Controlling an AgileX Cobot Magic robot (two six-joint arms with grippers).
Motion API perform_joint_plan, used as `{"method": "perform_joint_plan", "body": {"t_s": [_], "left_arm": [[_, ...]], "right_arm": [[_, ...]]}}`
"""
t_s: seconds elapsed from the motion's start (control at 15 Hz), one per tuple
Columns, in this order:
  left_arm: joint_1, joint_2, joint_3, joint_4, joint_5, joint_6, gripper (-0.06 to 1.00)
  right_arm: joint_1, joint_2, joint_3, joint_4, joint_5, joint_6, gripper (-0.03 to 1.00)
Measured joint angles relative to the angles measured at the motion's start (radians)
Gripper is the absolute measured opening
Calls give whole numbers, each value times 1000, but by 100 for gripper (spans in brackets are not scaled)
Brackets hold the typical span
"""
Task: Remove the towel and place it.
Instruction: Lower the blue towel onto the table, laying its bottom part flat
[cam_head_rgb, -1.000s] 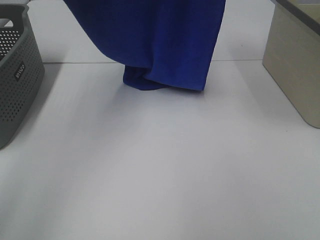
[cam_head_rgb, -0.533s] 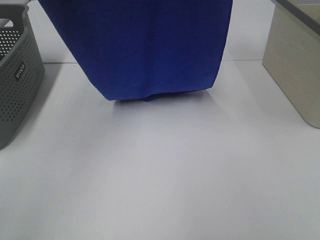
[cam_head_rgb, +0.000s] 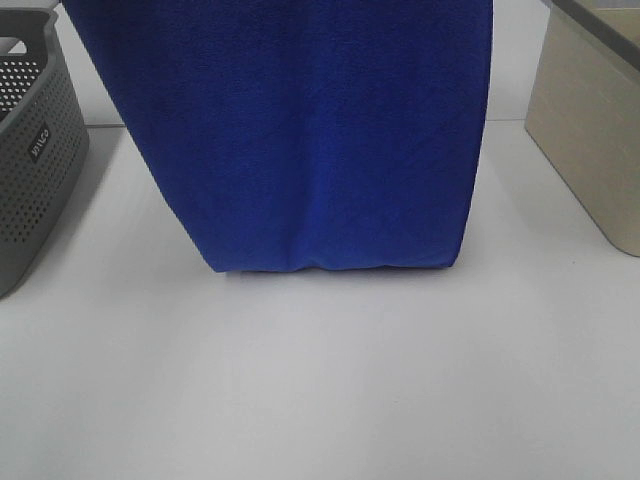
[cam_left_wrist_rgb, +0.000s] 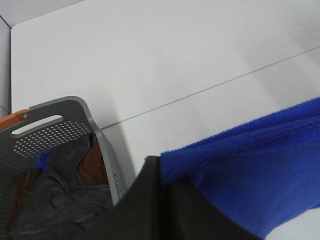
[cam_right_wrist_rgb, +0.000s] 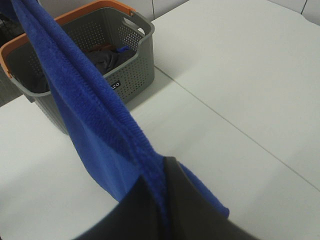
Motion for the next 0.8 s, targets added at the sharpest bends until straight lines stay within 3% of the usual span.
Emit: {"method": "perform_joint_plan", "body": {"t_s": [0.13,0.2,0.27,0.4,0.67,0.8], "left_arm": [[-1,24,0,50,-105,-9,0],[-1,70,1,90,-252,-13,0],[-1,82,1,102,-286,-13,0],[0,146,1,179,-463,-14,0],[19,289,1,368,-907,-18,0],[42,380,-32,400,-1103,-18,0]], "right_arm": [[2,26,0,-28,-72,-45,2],[3,61,0,-76,-260,-90,2],[3,71,0,-80,-300,-106,2],[3,119,0,-85,-501,-165,2],[-3,234,-4,11,-827,-347,2],[-5,301,-41,71,-943,-434,2]]}}
